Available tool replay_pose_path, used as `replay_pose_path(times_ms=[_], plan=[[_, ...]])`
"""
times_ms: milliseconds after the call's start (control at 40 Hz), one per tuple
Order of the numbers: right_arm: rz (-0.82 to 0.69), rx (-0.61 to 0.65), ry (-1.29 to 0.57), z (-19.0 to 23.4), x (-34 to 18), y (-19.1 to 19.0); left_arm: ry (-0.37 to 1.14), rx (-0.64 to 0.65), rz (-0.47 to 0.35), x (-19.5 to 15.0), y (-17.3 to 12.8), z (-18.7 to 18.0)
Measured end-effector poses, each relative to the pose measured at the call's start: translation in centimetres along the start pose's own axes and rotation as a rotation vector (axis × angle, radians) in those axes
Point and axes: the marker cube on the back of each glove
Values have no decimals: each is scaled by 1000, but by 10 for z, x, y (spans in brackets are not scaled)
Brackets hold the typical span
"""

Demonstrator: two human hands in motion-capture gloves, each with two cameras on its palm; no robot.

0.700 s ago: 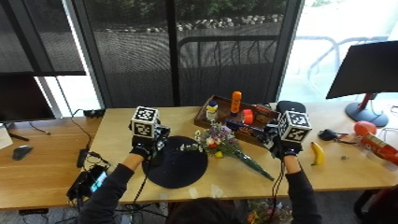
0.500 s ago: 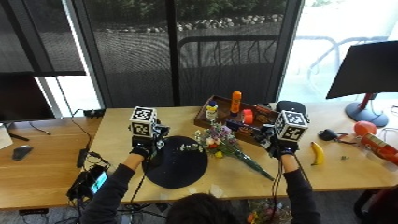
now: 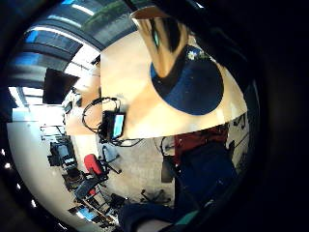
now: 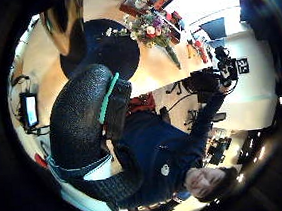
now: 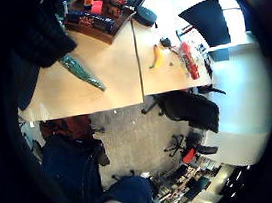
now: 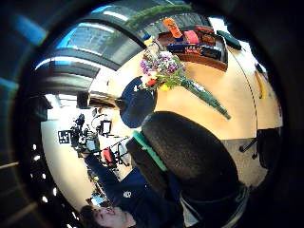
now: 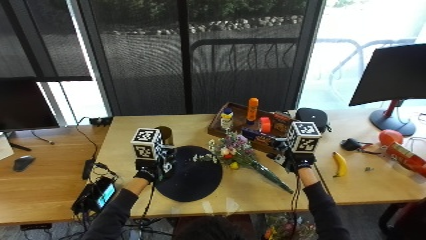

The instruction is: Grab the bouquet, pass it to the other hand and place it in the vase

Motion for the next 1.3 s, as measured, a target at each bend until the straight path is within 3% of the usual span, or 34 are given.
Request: replay_pose_path(times_ms=[200,400,550,650,1026,1301], plan=[[-11,26,-16,-12,-7,-9,2,30,16,3,5,-6],[-36,-47,-17,-37,-29,-5,-17,116,39,14,11,-46],[-45,4,24,-65,-44,4,-48,171,27,19,13,-74],[-104,6,-69,-69,-45,8,-42,201,46,24,17,-82],[-7,-39,-141,-72,-11,9,-59,159,94,46,6,-62],[109,-55,-164,-43,16,-21,-104,121,122,63,-3,-46]])
